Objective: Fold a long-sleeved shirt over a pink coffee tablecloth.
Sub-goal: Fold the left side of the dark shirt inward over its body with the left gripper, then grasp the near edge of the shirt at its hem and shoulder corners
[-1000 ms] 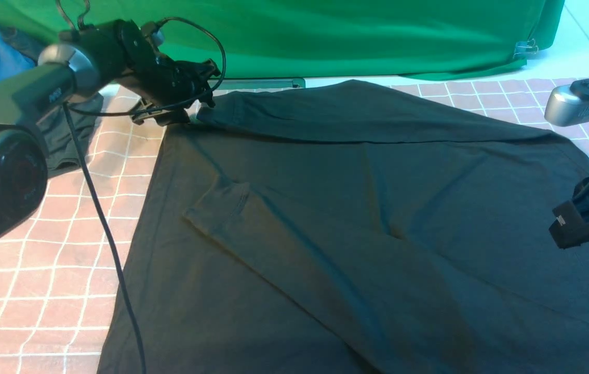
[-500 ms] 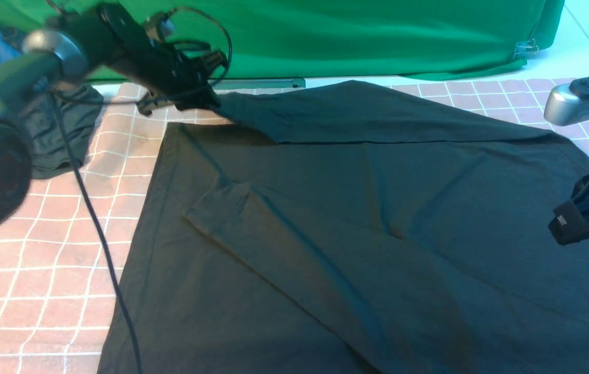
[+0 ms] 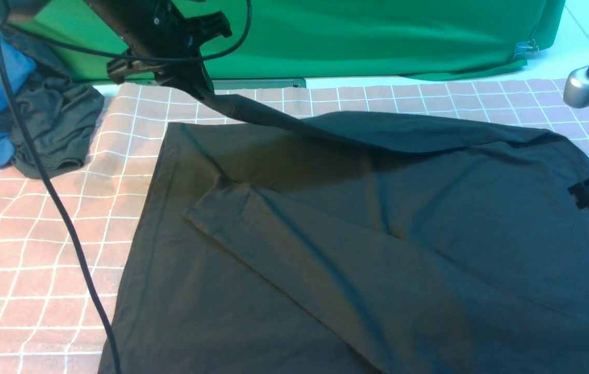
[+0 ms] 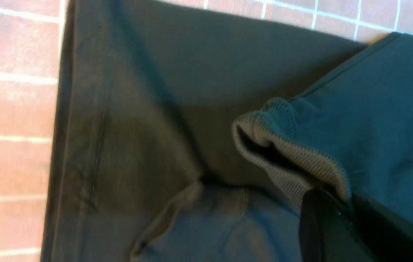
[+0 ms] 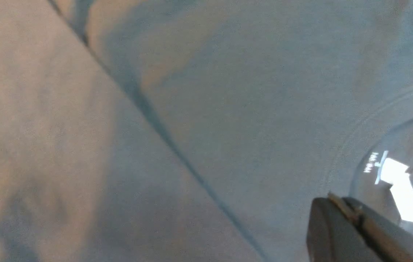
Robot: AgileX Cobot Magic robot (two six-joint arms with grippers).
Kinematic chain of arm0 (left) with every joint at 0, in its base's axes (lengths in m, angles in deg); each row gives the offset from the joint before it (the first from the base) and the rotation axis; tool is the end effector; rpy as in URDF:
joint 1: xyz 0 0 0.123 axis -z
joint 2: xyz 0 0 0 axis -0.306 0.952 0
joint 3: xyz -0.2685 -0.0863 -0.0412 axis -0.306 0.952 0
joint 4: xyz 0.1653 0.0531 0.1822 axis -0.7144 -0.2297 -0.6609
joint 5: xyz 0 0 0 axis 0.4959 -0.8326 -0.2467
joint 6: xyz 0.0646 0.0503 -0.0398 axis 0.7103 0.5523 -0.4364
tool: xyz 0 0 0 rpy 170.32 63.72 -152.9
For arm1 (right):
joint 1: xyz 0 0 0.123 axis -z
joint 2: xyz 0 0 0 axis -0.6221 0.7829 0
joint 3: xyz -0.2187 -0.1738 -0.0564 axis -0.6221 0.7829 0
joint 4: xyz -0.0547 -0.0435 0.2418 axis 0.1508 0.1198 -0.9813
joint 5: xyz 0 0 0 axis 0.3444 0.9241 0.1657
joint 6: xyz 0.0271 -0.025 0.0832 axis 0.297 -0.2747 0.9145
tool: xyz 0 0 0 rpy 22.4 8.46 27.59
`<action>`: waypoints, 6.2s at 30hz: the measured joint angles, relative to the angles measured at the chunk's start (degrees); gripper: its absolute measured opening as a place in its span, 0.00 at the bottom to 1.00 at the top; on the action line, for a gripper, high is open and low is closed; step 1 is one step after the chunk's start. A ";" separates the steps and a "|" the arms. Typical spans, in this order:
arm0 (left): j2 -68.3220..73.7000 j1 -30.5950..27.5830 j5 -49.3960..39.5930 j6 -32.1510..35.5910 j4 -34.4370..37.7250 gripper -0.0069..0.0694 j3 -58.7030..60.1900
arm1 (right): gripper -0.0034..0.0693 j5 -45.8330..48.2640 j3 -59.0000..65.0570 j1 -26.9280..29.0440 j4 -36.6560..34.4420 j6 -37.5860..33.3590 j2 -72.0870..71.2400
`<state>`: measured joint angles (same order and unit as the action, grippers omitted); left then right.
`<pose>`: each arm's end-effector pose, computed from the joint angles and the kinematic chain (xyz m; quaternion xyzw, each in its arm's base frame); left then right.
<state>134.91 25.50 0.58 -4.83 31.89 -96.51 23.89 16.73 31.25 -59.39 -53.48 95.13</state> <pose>0.4491 -0.0794 0.3055 -0.0876 0.9687 -0.1489 0.1780 0.2594 0.0328 0.3005 -0.1369 0.9613 -0.0037 0.2391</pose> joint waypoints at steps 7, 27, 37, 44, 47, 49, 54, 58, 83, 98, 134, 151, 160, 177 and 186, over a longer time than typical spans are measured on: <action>-3.91 3.50 -0.25 -3.29 -3.42 0.13 5.78 | 0.10 -0.46 0.02 0.00 0.93 0.19 0.00; -11.90 8.33 1.88 -9.40 -7.66 0.13 27.97 | 0.17 -2.68 0.02 0.00 4.06 1.48 2.74; -11.90 8.34 -0.33 -11.33 -12.10 0.33 28.03 | 0.21 -3.08 0.02 0.00 4.13 2.36 2.74; -11.90 8.34 -0.45 -11.64 -12.26 0.62 28.03 | 0.23 -3.34 -0.04 0.00 4.19 2.68 2.74; -11.90 8.34 -0.45 -11.21 -10.82 0.68 28.03 | 0.24 -4.48 -0.53 0.11 4.19 2.79 2.83; -11.90 8.56 -0.45 -9.15 -8.38 0.64 28.03 | 0.23 -5.09 -2.28 1.35 3.99 3.07 3.25; -11.90 11.32 0.79 -5.37 -6.23 0.24 28.03 | 0.10 -4.02 -10.38 10.09 -2.00 1.92 8.41; -11.90 12.56 5.01 -4.61 -4.91 0.12 28.03 | 0.09 -1.13 -16.91 15.55 -11.67 -2.59 15.13; -11.90 12.68 5.93 -1.41 -3.13 0.11 28.03 | 0.43 -14.52 -35.22 16.53 -23.94 -2.66 49.97; -11.90 12.68 5.28 -1.04 -3.13 0.11 28.03 | 0.12 -18.51 -35.41 17.48 -26.28 -5.90 49.97; -43.67 12.73 4.65 -19.81 -11.23 0.11 62.53 | 0.10 13.55 -30.90 19.13 -18.20 -8.88 15.04; -46.12 12.73 13.92 -21.84 -13.92 0.71 84.92 | 0.10 14.22 -15.90 8.26 -22.40 -14.28 0.30; -40.02 12.73 17.00 -22.29 -13.72 0.82 87.22 | 0.10 13.58 -15.85 3.72 -22.57 -15.06 0.30; -49.53 12.79 13.78 -19.51 -12.70 0.13 86.12 | 0.10 17.60 -4.03 1.06 -20.56 -16.63 -1.23; -56.61 12.79 11.11 -19.98 -15.00 0.13 85.96 | 0.47 14.67 17.34 -5.86 -16.77 -18.35 -2.07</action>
<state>78.29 38.29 11.69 -24.80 16.89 -10.56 38.56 34.07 25.39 -76.16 -71.83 93.06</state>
